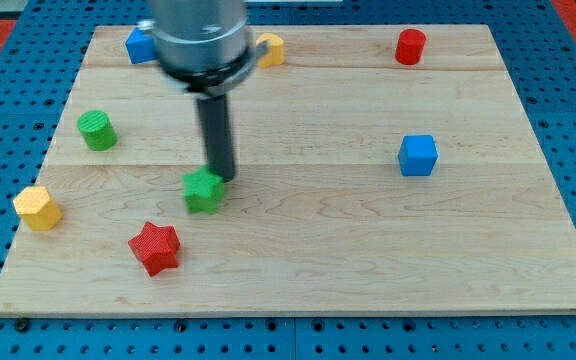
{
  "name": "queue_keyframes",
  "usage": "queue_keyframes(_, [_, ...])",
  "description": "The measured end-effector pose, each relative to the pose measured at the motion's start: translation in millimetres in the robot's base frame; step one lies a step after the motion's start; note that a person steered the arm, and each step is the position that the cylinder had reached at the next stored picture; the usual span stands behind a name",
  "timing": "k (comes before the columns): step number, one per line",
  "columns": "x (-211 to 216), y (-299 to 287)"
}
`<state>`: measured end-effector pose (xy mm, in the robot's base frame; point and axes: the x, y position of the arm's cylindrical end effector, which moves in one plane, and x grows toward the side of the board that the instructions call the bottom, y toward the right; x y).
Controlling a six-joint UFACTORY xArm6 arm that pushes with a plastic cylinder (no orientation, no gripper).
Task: Slide green star to the bottom left
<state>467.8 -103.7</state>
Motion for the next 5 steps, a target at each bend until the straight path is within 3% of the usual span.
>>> queue_keyframes(1, [10,-41])
queue_keyframes(3, [19,28])
queue_keyframes(5, [47,-46])
